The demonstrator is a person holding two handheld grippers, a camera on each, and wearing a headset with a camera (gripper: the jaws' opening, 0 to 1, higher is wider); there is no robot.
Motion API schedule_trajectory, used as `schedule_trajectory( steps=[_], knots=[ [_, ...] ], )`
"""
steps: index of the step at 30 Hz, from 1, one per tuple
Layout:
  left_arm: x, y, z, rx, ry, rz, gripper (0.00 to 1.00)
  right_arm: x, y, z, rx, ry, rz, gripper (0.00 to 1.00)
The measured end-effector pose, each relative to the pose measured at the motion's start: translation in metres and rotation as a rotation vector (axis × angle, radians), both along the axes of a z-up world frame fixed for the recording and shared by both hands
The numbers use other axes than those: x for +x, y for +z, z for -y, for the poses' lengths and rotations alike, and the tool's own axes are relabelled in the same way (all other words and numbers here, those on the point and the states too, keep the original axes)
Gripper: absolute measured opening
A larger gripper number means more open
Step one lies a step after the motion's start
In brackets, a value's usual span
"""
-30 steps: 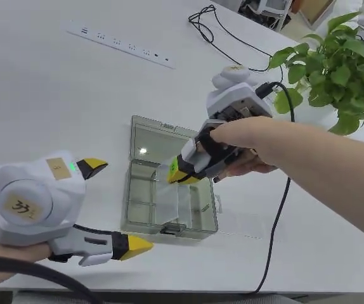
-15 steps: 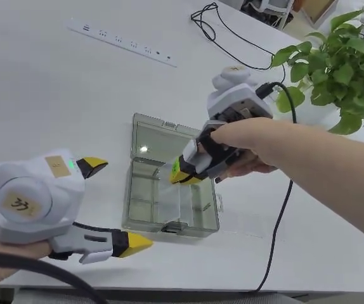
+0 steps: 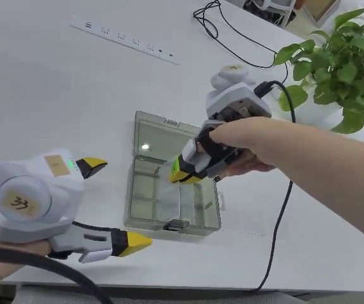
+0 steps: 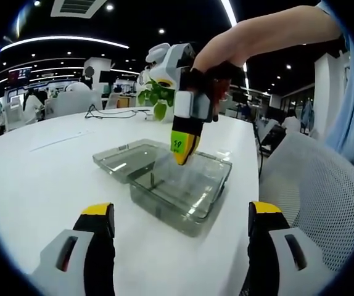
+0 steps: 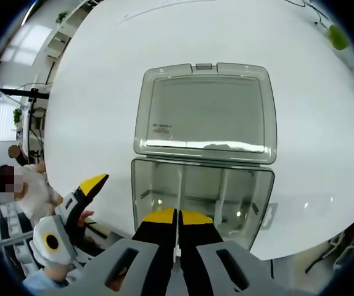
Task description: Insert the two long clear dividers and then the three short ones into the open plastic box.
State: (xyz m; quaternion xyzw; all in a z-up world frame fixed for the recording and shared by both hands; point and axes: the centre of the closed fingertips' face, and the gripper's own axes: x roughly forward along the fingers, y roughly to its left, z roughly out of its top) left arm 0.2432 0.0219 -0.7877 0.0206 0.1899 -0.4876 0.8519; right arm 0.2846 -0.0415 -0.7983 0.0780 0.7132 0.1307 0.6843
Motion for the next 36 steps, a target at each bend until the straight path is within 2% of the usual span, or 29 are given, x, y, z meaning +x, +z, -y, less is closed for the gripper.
schedule_trajectory(
  steps=[12,27,36],
  knots=[
    [-0.001,-0.002,0.001,-0.002,0.0,-0.01,0.91,-0.008,0.002,-0.005,-0.014,0.018,0.003,0.02],
    [0.001,-0.002,-0.001,0.005,-0.001,-0.011,0.91,0.006,-0.014,-0.01,-0.085,0.135,0.019,0.03],
    [0.0,-0.003,-0.003,0.015,-0.001,-0.016,0.9,-0.007,-0.02,-0.016,-0.116,0.168,0.032,0.03]
  ],
)
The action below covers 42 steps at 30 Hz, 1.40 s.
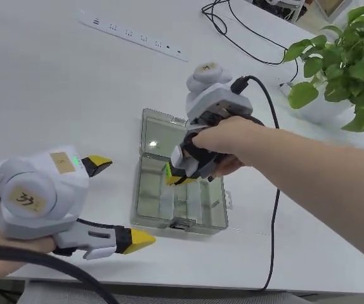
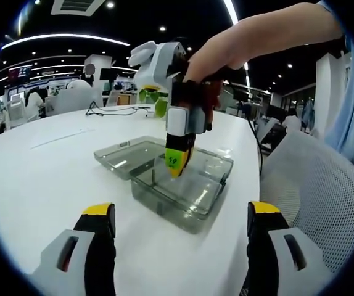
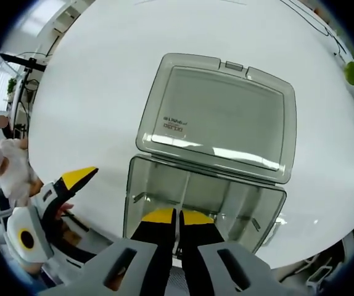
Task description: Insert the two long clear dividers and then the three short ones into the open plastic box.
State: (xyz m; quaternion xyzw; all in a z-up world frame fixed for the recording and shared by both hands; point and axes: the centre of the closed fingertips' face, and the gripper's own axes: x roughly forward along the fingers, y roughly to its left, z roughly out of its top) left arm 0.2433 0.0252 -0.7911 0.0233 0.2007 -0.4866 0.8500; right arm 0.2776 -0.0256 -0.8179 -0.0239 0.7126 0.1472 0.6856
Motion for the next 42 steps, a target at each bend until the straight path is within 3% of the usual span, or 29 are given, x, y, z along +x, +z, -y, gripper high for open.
schedule_trajectory(
  steps=[7,16,24,30,37,42],
  knots=[
    [-0.001,0.001,0.001,0.008,-0.006,0.002,0.9,-0.004,0.003,0.0,0.004,0.009,0.011,0.03],
    [-0.001,0.003,0.001,0.021,-0.008,0.007,0.9,0.006,-0.001,0.001,0.038,0.045,0.021,0.05],
    [-0.004,0.002,-0.001,0.036,-0.006,0.001,0.9,0.002,0.004,-0.003,0.086,0.068,0.06,0.28],
    [-0.005,0.003,0.0,0.047,-0.011,0.0,0.89,0.0,0.01,-0.008,0.127,0.12,0.089,0.33],
    [-0.006,0.006,0.003,0.062,-0.019,0.005,0.89,0.003,0.014,-0.014,0.191,0.121,0.124,0.5],
    [-0.006,0.009,0.005,0.068,-0.021,0.009,0.9,0.001,0.017,-0.019,0.228,0.174,0.165,0.59]
  ],
)
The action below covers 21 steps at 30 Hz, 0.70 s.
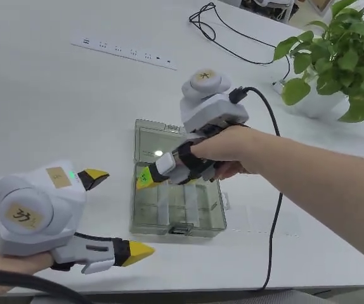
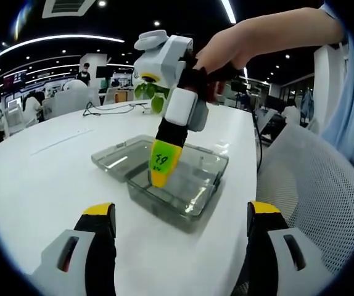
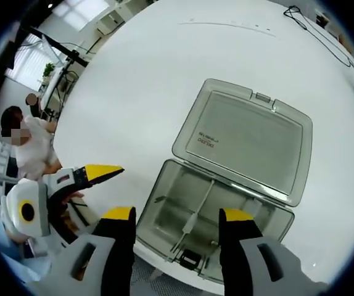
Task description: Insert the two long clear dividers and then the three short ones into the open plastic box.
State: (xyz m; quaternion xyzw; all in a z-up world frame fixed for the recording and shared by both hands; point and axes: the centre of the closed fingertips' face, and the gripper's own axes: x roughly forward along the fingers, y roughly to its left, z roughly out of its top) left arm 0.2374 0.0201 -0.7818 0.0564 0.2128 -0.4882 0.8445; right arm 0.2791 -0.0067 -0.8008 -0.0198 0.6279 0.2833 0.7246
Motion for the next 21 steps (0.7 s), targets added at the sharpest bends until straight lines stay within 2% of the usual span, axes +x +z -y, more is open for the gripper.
schedule_trajectory(
  steps=[2,4,6,7,8,12,14,17,18,21],
  knots=[
    [0.001,0.002,0.001,-0.009,0.004,-0.004,0.9,-0.003,0.001,-0.002,0.014,0.019,0.006,0.62],
    [0.001,0.004,0.0,-0.004,0.006,0.001,0.9,-0.002,0.003,-0.007,0.044,0.026,0.032,0.66],
    [0.002,0.005,0.0,-0.002,0.007,0.002,0.9,-0.004,0.004,-0.006,0.046,0.027,0.032,0.7],
    [0.002,0.007,0.0,-0.003,0.009,0.002,0.9,-0.005,0.006,-0.009,0.069,0.052,0.048,0.72],
    [0.002,0.007,-0.001,0.0,0.009,0.004,0.9,-0.006,0.007,-0.009,0.07,0.048,0.048,0.75],
    [0.002,0.01,-0.002,0.006,0.013,0.004,0.9,-0.001,0.015,-0.017,0.129,0.066,0.111,0.87],
    [0.002,0.011,-0.002,0.002,0.02,0.002,0.9,-0.005,0.016,-0.017,0.132,0.079,0.105,0.92],
    [0.002,0.013,-0.002,-0.002,0.03,-0.003,0.9,-0.004,0.02,-0.018,0.148,0.1,0.134,0.94],
    [0.002,0.014,-0.002,-0.005,0.033,-0.005,0.9,-0.004,0.024,-0.02,0.173,0.096,0.151,0.95],
    [0.003,0.016,-0.003,-0.009,0.044,-0.005,0.9,-0.005,0.024,-0.019,0.186,0.118,0.151,0.95]
  ],
)
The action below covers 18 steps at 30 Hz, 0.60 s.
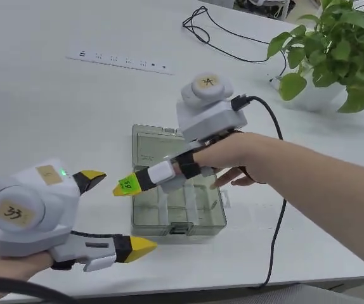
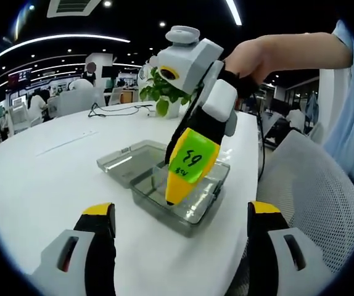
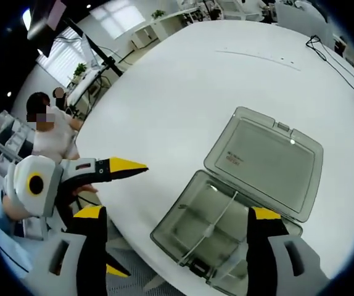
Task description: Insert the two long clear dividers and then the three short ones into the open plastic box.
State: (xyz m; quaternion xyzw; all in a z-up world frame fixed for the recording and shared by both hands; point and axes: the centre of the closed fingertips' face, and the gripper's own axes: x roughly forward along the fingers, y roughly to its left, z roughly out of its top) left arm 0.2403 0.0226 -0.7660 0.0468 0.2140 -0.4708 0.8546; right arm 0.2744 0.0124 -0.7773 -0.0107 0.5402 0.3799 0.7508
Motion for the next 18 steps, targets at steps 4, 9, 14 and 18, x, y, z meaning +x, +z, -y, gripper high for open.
schedule_trajectory(
  steps=[4,9,14,18],
  knots=[
    [-0.001,0.003,0.001,0.011,0.004,0.005,0.9,-0.002,0.008,-0.003,0.041,0.031,0.039,0.97],
    [-0.001,0.01,0.0,0.004,0.023,0.011,0.9,-0.002,0.022,0.002,0.111,0.038,0.102,0.98],
    [-0.002,0.014,-0.001,0.012,0.04,0.02,0.9,-0.005,0.027,0.02,0.122,0.123,0.217,1.0],
    [-0.004,0.016,-0.001,0.015,0.047,0.023,0.9,-0.002,0.029,0.031,0.172,0.172,0.312,1.0]
  ],
)
